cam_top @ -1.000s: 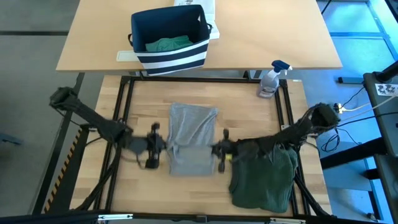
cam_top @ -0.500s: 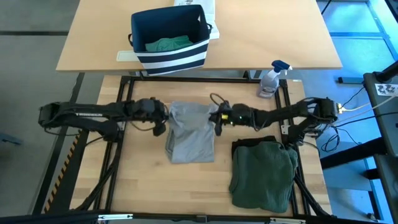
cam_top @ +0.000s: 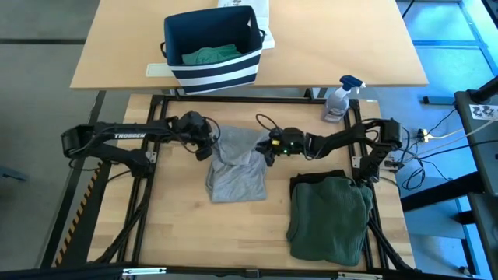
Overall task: Fold Laundry from Bin
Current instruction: Fold the gray shirt
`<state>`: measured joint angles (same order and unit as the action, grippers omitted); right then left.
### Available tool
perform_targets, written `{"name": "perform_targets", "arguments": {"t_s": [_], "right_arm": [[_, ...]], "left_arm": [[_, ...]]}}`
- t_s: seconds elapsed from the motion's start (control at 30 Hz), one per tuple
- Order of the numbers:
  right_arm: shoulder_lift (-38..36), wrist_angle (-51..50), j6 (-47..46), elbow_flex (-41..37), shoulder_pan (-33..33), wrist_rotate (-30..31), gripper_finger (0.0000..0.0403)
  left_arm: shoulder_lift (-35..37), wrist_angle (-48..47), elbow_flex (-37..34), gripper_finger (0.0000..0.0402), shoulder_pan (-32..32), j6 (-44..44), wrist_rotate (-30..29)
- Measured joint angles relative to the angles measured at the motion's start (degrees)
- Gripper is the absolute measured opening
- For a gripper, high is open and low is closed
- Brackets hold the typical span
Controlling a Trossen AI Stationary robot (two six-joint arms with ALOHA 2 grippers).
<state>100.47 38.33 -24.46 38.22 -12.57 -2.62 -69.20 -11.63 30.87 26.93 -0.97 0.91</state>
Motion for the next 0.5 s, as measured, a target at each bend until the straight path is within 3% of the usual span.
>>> {"name": "perform_targets", "arguments": {"t_s": [0.23, 0.5], "right_arm": [[0.00, 2.83, 3.05, 0.02, -2.59, -0.84, 0.0236], [-0.34, 7.72, 15.72, 0.59, -0.37, -3.35, 0.0230]], "left_arm": [[-0.97, 0.57, 3.82, 0.0218, 2.91, 3.74, -4.74], [-0.95, 0.62, 11.19, 0.0250, 2.27, 9.80, -8.98]]}}
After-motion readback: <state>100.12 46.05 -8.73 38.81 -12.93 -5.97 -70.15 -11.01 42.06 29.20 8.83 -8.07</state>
